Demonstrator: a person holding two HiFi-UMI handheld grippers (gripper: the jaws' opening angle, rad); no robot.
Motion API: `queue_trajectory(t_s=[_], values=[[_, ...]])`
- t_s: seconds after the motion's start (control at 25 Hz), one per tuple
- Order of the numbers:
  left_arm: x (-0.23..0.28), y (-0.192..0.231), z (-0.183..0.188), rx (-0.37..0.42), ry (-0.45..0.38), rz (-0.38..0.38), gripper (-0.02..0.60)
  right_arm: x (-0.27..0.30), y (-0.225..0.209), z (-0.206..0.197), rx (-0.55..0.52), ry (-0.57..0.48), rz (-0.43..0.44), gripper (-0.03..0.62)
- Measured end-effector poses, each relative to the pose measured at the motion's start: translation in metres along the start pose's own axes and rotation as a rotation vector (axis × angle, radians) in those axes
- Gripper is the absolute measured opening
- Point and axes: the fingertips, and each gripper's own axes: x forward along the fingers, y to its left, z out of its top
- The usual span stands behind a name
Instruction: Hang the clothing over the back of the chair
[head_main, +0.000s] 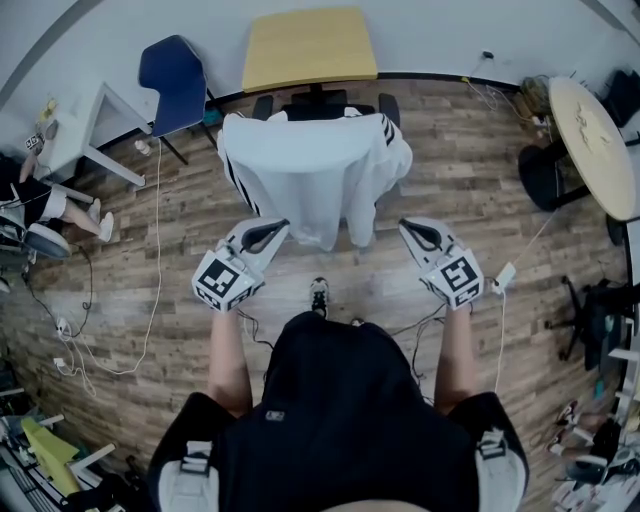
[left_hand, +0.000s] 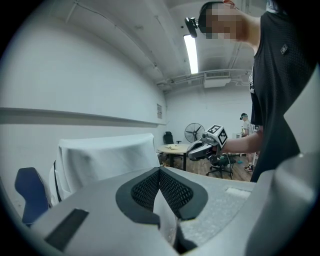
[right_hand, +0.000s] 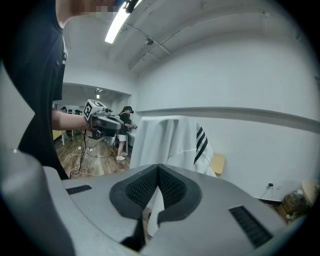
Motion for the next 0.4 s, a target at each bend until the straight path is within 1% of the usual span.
queue_trajectory(t_s=[0.2, 0.4], values=[[-0.003, -0.030, 0.007, 0.008, 0.018, 0.037, 0.000, -0.023, 0.013, -0.007, -0.012, -0.010, 0.033, -0.005], [-0.003, -0.057, 0.002, 0.000, 0.010, 0.038, 0.000, -0.043, 0.019, -0.015, -0.023, -0.009, 0.047, -0.005]])
